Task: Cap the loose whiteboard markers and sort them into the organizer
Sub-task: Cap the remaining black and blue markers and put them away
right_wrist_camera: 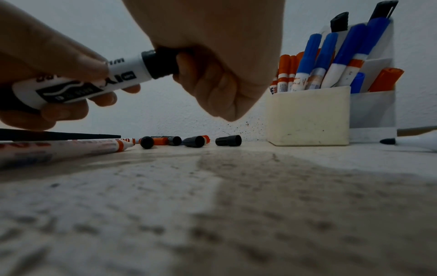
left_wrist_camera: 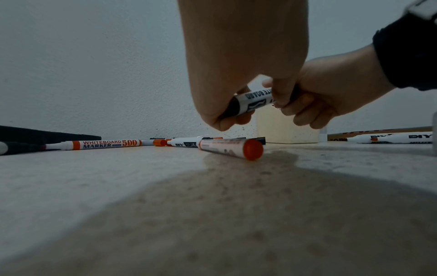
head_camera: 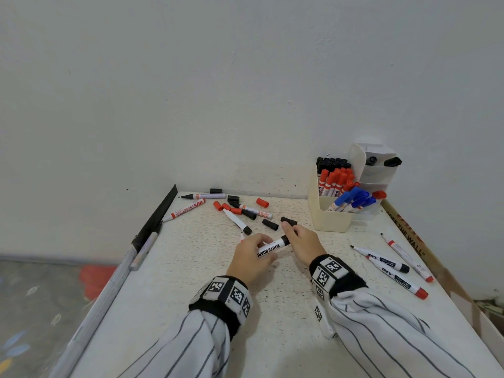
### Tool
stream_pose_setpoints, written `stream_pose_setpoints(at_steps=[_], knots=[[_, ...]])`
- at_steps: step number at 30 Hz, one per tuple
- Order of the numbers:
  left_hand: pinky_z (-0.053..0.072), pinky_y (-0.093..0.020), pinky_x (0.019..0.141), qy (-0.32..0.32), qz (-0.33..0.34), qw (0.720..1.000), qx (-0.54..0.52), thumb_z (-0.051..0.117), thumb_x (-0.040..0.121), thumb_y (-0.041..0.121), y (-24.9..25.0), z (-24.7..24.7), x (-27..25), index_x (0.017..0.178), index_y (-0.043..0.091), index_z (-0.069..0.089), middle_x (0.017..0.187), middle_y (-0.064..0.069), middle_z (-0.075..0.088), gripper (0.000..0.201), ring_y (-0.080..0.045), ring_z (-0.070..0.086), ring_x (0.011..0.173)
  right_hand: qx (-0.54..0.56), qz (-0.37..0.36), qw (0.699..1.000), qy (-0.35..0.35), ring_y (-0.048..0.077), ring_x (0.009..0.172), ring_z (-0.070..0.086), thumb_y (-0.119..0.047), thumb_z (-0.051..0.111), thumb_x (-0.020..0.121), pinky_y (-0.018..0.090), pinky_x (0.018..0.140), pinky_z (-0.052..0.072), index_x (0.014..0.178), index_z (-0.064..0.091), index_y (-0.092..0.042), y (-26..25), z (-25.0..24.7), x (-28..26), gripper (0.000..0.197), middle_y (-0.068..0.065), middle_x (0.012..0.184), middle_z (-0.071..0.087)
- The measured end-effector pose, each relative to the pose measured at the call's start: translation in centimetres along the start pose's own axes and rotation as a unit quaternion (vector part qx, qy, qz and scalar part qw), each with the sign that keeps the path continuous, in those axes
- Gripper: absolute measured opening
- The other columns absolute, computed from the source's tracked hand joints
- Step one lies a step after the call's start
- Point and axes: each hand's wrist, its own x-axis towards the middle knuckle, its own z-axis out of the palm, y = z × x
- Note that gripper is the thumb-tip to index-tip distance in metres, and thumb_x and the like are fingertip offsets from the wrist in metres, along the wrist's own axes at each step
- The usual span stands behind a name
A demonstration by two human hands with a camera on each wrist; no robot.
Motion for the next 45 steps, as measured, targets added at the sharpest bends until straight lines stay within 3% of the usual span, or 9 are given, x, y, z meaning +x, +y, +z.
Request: stream_pose_setpoints(at_steps=[6, 9, 17, 21, 24, 30, 32, 37, 45], knots=[[0.039, -0.008, 0.056, -0.029, 0.013, 0.999, 0.032, 0.058, 0.09, 0.023, 0.0, 0.0, -0.1, 0.115, 0.019, 0.064, 0.08, 0.001, 0.063, 0.026, -0.004, 0.05, 0.06, 0.008, 0.007, 1.0, 0.006, 0.012, 0.054, 0.033, -0.026, 0.036, 0.097, 0.026, 0.051, 0.025, 0.056, 0.037, -0.015, -0.4, -0.4, -0.2, 0.043, 0.0, 0.057, 0.037], [0.045, -0.028, 0.062, -0.038, 0.014, 0.998, 0.04, 0.051, 0.094, 0.031, 0.0, 0.1, -0.1, 0.108, 0.017, 0.067, 0.076, -0.008, 0.065, 0.025, -0.016, 0.053, 0.062, 0.049, -0.026, 0.998, 0.006, 0.011, 0.054, 0.031, -0.019, 0.038, 0.096, 0.025, 0.05, 0.022, 0.056, 0.035, -0.016, -0.5, -0.2, -0.4, 0.041, -0.001, 0.057, 0.034], [0.031, -0.011, 0.038, -0.125, -0.045, 0.985, -0.108, 0.042, 0.097, 0.038, 0.7, -0.2, -0.5, 0.078, 0.019, 0.061, 0.059, 0.003, 0.05, 0.033, 0.001, 0.038, 0.034, 0.109, -0.119, 0.987, 0.002, 0.012, 0.056, 0.033, -0.014, 0.04, 0.097, 0.019, 0.05, 0.028, 0.07, 0.046, -0.006, -0.7, -0.3, -0.9, 0.028, 0.001, 0.06, 0.036], [0.038, -0.024, 0.058, -0.08, 0.012, 0.996, -0.025, 0.048, 0.095, 0.037, 0.0, -0.1, -0.4, 0.077, 0.02, 0.062, 0.058, 0.006, 0.049, 0.028, -0.005, 0.044, 0.052, 0.077, -0.081, 0.994, -0.011, 0.011, 0.056, 0.03, -0.013, 0.037, 0.096, 0.021, 0.051, 0.025, 0.06, 0.037, -0.014, -0.6, -0.2, -0.7, 0.036, -0.002, 0.059, 0.033], [0.036, -0.026, 0.059, -0.078, 0.032, 0.996, 0.023, 0.047, 0.095, 0.038, -0.3, -0.1, -0.3, 0.073, 0.025, 0.057, 0.057, 0.009, 0.048, 0.027, -0.007, 0.044, 0.055, 0.06, -0.072, 0.995, -0.03, 0.011, 0.056, 0.029, -0.012, 0.036, 0.095, 0.024, 0.052, 0.024, 0.057, 0.032, -0.017, -0.6, -0.2, -0.7, 0.038, -0.002, 0.057, 0.032], [0.037, -0.012, 0.048, -0.114, -0.006, 0.988, -0.1, 0.045, 0.096, 0.035, 0.8, -0.3, -0.6, 0.071, 0.018, 0.059, 0.057, 0.002, 0.048, 0.034, 0.002, 0.043, 0.041, 0.078, -0.151, 0.985, -0.013, 0.007, 0.051, 0.029, -0.01, 0.038, 0.097, 0.017, 0.049, 0.027, 0.059, 0.035, -0.019, -0.8, -0.8, -1.2, 0.039, -0.005, 0.055, 0.032], [0.039, -0.025, 0.058, -0.077, 0.028, 0.996, -0.04, 0.048, 0.095, 0.036, 0.3, -0.2, -0.5, 0.072, 0.016, 0.062, 0.057, 0.001, 0.049, 0.033, -0.008, 0.046, 0.051, 0.066, -0.127, 0.99, -0.016, 0.009, 0.051, 0.028, -0.01, 0.036, 0.097, 0.019, 0.048, 0.025, 0.058, 0.033, -0.018, -0.7, -0.6, -1.1, 0.04, -0.004, 0.055, 0.03], [0.038, -0.025, 0.053, -0.012, 0.102, 0.984, 0.148, 0.043, 0.093, 0.046, -0.3, -0.3, -0.5, 0.094, 0.026, 0.067, 0.061, 0.007, 0.059, 0.031, -0.008, 0.047, 0.056, 0.032, -0.072, 0.995, -0.059, 0.012, 0.053, 0.028, -0.014, 0.034, 0.096, 0.025, 0.05, 0.021, 0.057, 0.031, -0.016, -0.4, -0.5, -0.5, 0.039, -0.001, 0.056, 0.03], [0.035, -0.024, 0.056, -0.053, 0.058, 0.996, -0.03, 0.049, 0.095, 0.034, -0.1, 0.2, -0.4, 0.073, 0.016, 0.061, 0.056, 0.0, 0.048, 0.031, -0.012, 0.043, 0.054, 0.071, -0.137, 0.988, -0.033, 0.008, 0.054, 0.027, -0.009, 0.036, 0.096, 0.02, 0.052, 0.023, 0.058, 0.033, -0.02, -0.6, -0.4, -0.8, 0.039, -0.005, 0.057, 0.03]])
